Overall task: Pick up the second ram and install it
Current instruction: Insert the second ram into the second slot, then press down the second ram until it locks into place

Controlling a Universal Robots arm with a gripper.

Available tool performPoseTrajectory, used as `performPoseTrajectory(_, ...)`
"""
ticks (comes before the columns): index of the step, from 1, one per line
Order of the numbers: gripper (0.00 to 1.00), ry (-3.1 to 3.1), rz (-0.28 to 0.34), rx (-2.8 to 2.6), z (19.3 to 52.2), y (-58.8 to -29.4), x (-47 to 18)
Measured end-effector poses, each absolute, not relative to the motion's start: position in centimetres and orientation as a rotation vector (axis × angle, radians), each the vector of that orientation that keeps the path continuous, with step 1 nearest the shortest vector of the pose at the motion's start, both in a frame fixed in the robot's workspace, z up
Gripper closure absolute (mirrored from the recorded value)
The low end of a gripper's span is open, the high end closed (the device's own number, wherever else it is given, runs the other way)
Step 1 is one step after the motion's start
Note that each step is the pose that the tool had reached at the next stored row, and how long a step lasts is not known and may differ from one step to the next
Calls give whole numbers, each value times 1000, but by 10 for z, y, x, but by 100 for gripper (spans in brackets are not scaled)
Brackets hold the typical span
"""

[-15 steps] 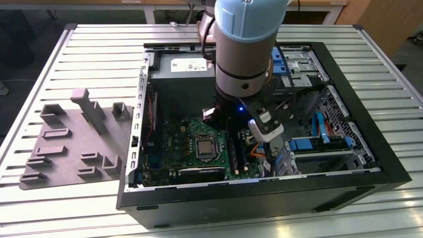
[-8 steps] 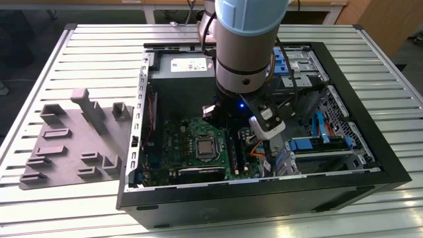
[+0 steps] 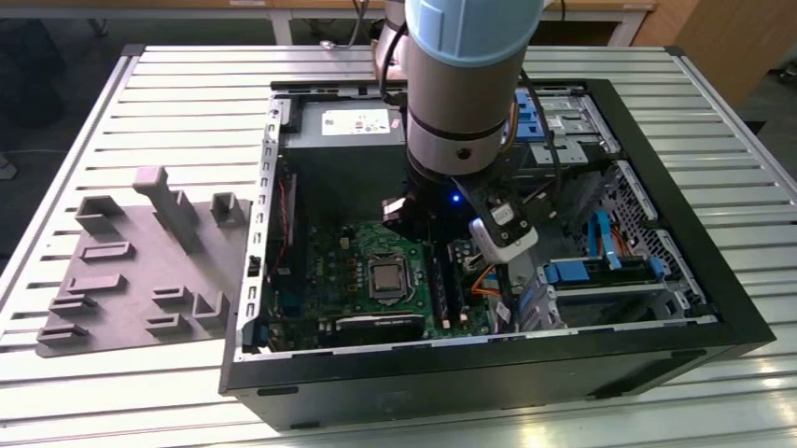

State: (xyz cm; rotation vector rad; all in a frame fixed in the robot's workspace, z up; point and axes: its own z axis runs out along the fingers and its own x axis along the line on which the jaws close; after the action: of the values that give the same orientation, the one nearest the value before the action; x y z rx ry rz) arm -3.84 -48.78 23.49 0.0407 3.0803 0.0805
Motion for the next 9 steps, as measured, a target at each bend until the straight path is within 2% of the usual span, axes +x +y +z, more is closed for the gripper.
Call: performPoseTrajectory(9,89,3080,80,41,237,-487,-38)
